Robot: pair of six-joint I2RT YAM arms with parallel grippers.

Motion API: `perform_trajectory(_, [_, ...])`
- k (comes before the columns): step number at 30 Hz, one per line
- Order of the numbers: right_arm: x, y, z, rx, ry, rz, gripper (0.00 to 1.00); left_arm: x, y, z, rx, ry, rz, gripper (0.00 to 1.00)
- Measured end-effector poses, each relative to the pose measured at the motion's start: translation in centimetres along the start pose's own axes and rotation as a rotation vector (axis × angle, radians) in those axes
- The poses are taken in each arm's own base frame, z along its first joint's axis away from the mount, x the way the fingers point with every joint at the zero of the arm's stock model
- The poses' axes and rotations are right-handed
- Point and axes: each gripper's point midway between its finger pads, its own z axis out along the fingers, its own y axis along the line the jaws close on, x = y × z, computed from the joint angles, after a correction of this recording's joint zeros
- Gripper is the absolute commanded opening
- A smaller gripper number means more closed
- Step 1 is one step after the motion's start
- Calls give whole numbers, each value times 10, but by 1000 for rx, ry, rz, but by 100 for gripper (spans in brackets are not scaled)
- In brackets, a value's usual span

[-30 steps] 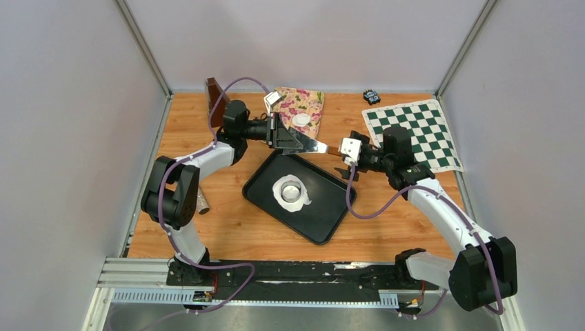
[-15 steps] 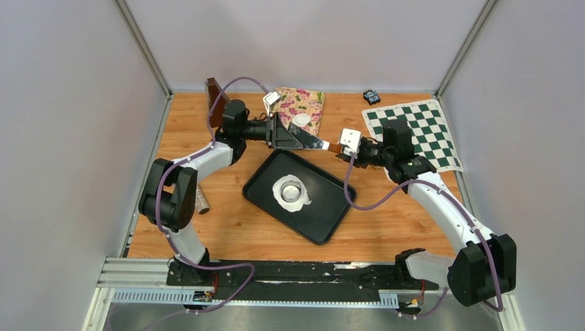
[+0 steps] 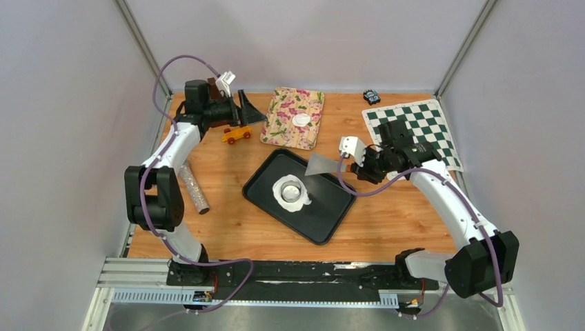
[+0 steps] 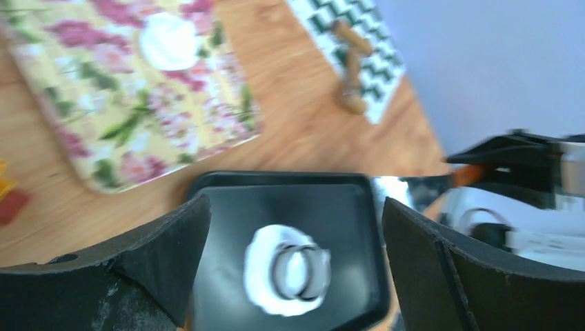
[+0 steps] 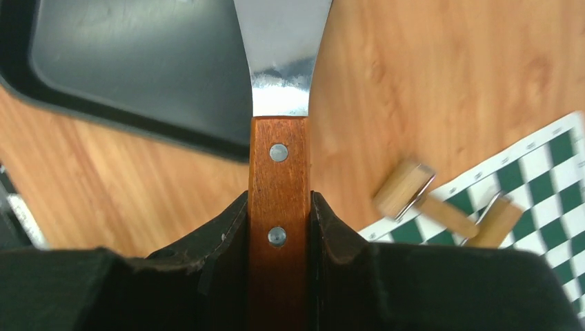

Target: Roll out the dumpling wrappers from the dough

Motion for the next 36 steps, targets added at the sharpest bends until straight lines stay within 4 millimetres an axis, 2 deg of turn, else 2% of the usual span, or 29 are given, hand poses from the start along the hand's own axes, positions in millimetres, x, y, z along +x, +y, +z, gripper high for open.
perform_trajectory(2, [15,11,0,-34,77,28,0,2,15,-4,-105,10,64,98])
perform_trajectory(5, [31,25,6,-101,202,60,0,27,37,-5,-241,90,123,88])
perform_trajectory(9, [46,43,23,-197,362,80,0,74,66,-3,-360,235,164,79])
perform_trajectory(12, [60,58,31,-261,479,100,0,111,85,-3,-421,342,176,77])
perform_trajectory(15, [65,63,33,-267,527,116,0,140,94,-6,-459,421,187,74])
perform_trajectory(16, [64,64,33,-265,529,120,0,148,96,-6,-469,443,192,68])
perform_trajectory(19, [64,66,33,-257,542,121,0,157,100,-4,-492,477,218,61])
perform_trajectory(20, [63,67,33,-254,547,119,0,159,102,-3,-500,486,224,56])
perform_trajectory(23, [65,70,33,-236,581,98,0,167,112,-2,-530,513,228,50])
perform_trajectory(28, [67,73,33,-203,619,63,0,185,132,-2,-571,568,199,29])
perform_trajectory(31, [67,74,34,-188,621,54,0,186,134,-1,-575,569,198,15])
perform_trajectory(36, [63,80,40,-186,606,31,0,188,132,1,-574,583,218,1])
